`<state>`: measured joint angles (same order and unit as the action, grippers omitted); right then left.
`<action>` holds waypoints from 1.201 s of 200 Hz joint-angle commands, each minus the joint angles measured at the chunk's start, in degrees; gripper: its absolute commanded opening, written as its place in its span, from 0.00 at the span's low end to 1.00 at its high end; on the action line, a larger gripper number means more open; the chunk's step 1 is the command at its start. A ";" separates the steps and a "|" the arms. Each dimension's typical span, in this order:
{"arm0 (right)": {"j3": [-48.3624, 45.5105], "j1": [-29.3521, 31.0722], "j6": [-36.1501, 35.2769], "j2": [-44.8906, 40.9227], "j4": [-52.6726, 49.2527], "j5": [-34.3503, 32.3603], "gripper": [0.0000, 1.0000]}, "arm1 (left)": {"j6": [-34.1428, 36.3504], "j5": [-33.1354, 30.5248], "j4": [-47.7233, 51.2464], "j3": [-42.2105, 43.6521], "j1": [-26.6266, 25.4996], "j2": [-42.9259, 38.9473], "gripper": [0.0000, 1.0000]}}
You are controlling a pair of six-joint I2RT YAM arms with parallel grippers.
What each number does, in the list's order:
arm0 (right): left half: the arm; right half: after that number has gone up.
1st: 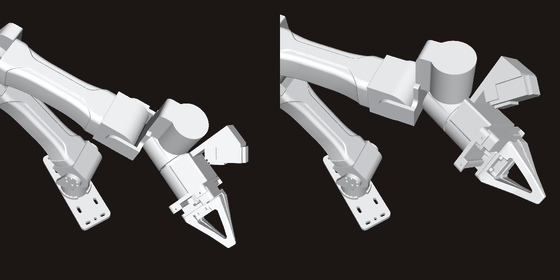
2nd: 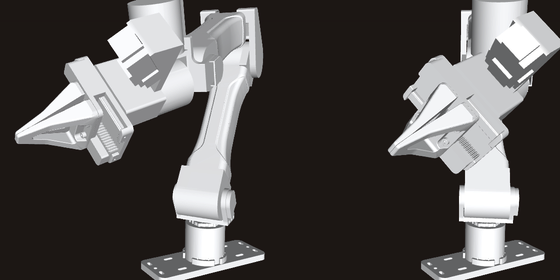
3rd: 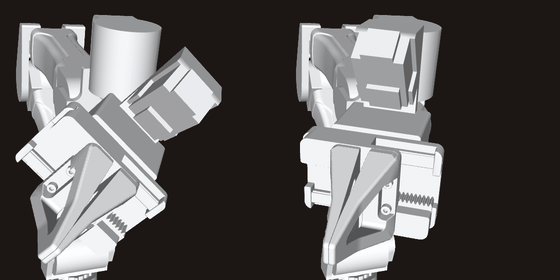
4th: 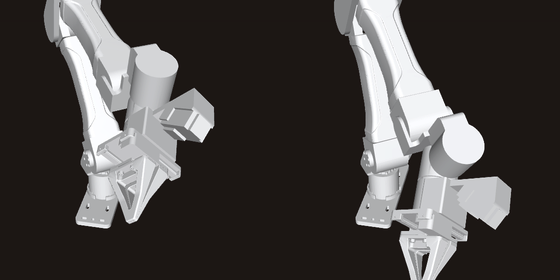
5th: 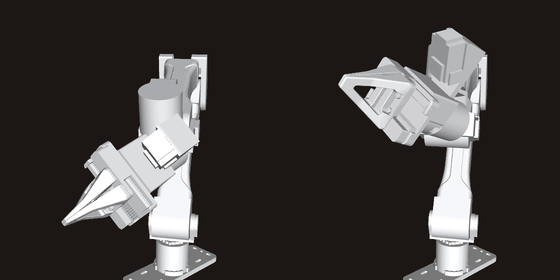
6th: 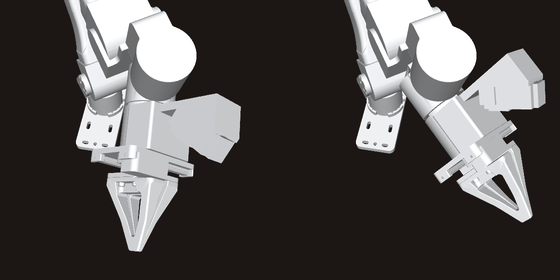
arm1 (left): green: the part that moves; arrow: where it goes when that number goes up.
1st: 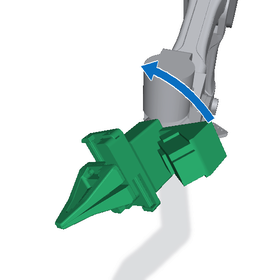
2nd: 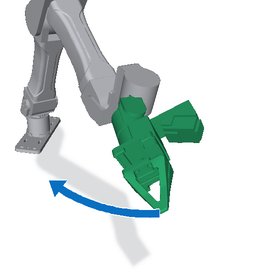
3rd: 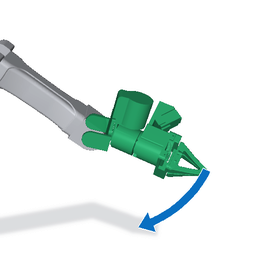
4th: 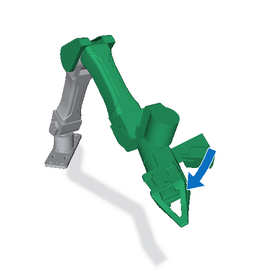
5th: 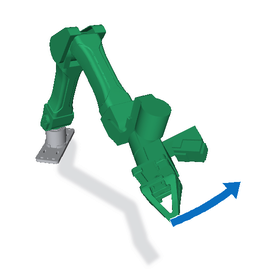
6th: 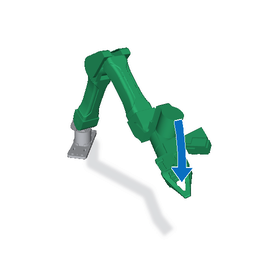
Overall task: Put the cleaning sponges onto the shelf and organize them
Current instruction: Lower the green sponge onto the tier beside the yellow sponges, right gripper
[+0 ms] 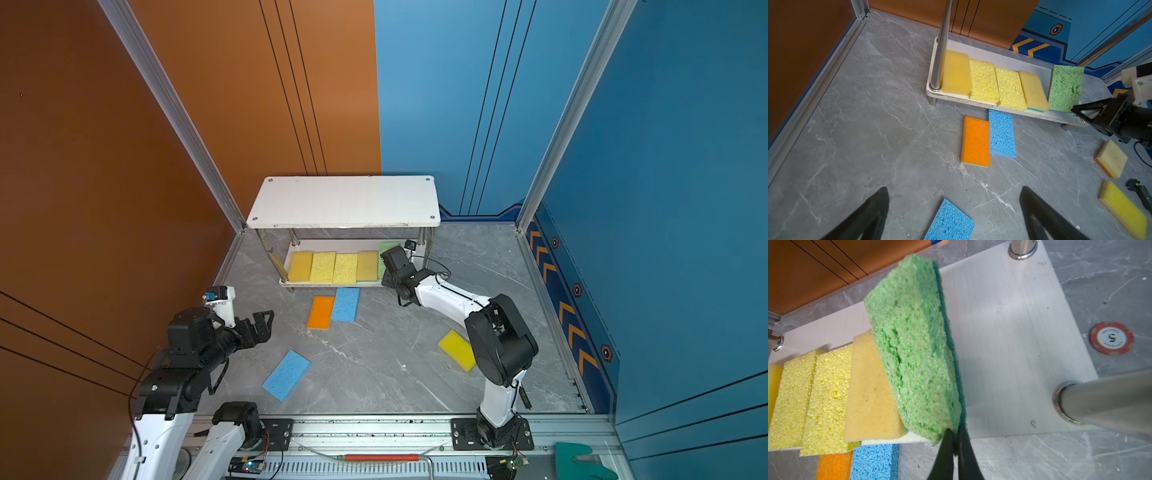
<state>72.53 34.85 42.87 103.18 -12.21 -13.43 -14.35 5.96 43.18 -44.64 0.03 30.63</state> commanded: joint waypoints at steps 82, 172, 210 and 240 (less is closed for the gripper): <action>-0.14 -0.80 -0.37 0.61 -3.70 2.77 0.12 | 0.90 -0.71 0.50 0.70 0.14 -0.27 0.98; -0.10 -1.29 -0.61 0.51 -3.47 2.25 0.48 | 0.88 -0.49 0.42 0.70 0.34 -0.14 0.98; 0.62 -1.69 -1.59 1.41 -1.28 1.74 0.59 | 0.89 -0.50 0.42 0.76 0.32 -0.14 0.98; 0.82 -2.58 -1.68 2.45 1.28 3.06 0.63 | 0.89 -0.49 0.42 0.78 0.36 -0.05 0.98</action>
<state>72.53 33.23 41.85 104.20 -13.32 -10.68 -14.35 5.96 43.18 -44.64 0.05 30.63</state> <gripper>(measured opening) 0.616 0.981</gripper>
